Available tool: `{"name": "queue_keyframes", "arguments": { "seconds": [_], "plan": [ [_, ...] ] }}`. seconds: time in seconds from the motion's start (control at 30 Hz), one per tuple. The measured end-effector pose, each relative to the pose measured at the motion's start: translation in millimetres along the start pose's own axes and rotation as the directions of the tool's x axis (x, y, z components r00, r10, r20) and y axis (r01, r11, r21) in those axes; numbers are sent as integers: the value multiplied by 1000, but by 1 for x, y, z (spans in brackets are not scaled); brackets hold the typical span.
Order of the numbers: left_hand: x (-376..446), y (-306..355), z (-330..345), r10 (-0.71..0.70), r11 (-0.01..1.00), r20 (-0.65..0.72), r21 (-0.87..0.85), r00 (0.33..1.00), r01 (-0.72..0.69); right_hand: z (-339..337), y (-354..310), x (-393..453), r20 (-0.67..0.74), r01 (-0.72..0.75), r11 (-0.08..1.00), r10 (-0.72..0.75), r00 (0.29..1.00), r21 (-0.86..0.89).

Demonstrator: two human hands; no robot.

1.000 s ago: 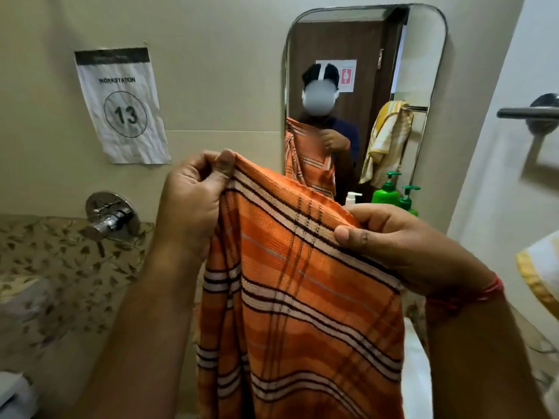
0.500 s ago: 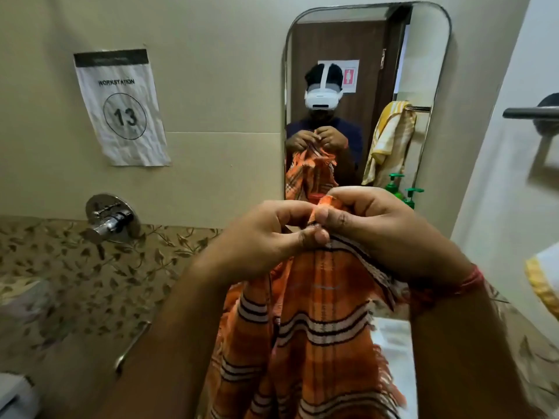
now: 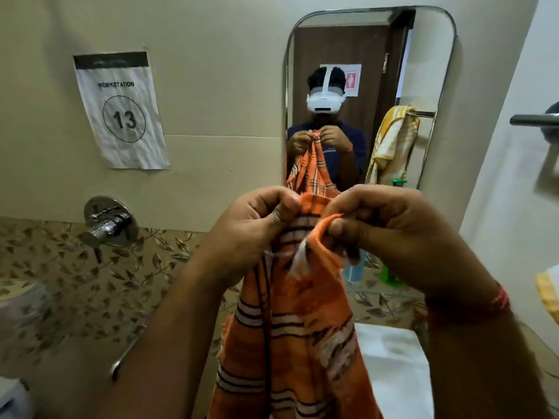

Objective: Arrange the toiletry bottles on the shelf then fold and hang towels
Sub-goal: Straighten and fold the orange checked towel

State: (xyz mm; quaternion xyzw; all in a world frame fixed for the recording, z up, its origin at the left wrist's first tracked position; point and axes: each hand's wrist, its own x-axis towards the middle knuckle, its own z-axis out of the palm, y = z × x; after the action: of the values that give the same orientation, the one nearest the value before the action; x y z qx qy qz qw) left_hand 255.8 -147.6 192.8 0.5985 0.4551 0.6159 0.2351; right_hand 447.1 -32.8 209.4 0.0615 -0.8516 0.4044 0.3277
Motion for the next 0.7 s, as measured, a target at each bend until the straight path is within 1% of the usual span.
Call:
{"name": "queue_keyframes", "arguments": {
  "seconds": [0.03, 0.07, 0.1, 0.13, 0.2, 0.27, 0.37, 0.43, 0.5, 0.53, 0.57, 0.6, 0.63, 0.67, 0.7],
  "plan": [
    [1, 0, 1, -7, 1000, -54, 16, 999, 8, 1, -1, 2, -54, 30, 996, -35, 998, -87],
    [2, 0, 1, -8, 999, -102, 41, 995, 13, 2, -2, 3, -93, 64, 989, -77, 993, -131],
    [3, -1, 1, -8, 999, -131, 41, 991, 14, 5, -2, 4, -124, 92, 987, -109, 986, -133],
    [4, -2, 0, -19, 1000, -146, 6, 989, 20, 8, 0, 6, -145, 97, 990, -111, 983, -98],
    [5, -2, 0, -32, 996, -155, -83, 987, 19, 20, 5, 12, -136, 26, 999, -32, 990, -47],
    [9, -2, 1, -15, 993, -202, -115, 979, -8, 35, 10, 20, -138, -70, 995, 60, 989, -67],
    [14, -6, -1, 31, 999, -342, -24, 939, -41, 55, 16, 27, -190, -161, 983, 141, 971, -93],
    [16, -8, -3, 78, 995, -370, 79, 926, -52, 62, 19, 30, -200, -165, 973, 131, 971, -161],
    [14, -8, -7, 109, 989, -322, 128, 941, -70, 62, 23, 32, -261, -151, 973, 103, 960, -172],
    [13, -7, -10, 95, 988, -265, 144, 959, -58, 60, 26, 32, -315, -145, 981, 97, 944, -133],
    [10, -5, -16, 49, 983, -190, 183, 981, -14, 57, 27, 32, -372, -140, 988, 106, 922, -65],
    [7, -4, -22, -27, 967, -111, 250, 993, 54, 53, 29, 31, -422, -138, 990, 128, 897, 6],
    [3, -4, -29, -107, 938, -46, 328, 993, 116, 49, 30, 31, -457, -141, 989, 150, 877, 54],
    [-2, -4, -36, -164, 905, -11, 397, 986, 155, 45, 31, 30, -472, -148, 987, 163, 867, 68],
    [-6, -4, -42, -191, 879, 1, 446, 982, 170, 42, 32, 30, -474, -159, 985, 171, 864, 65]
  ]
}}
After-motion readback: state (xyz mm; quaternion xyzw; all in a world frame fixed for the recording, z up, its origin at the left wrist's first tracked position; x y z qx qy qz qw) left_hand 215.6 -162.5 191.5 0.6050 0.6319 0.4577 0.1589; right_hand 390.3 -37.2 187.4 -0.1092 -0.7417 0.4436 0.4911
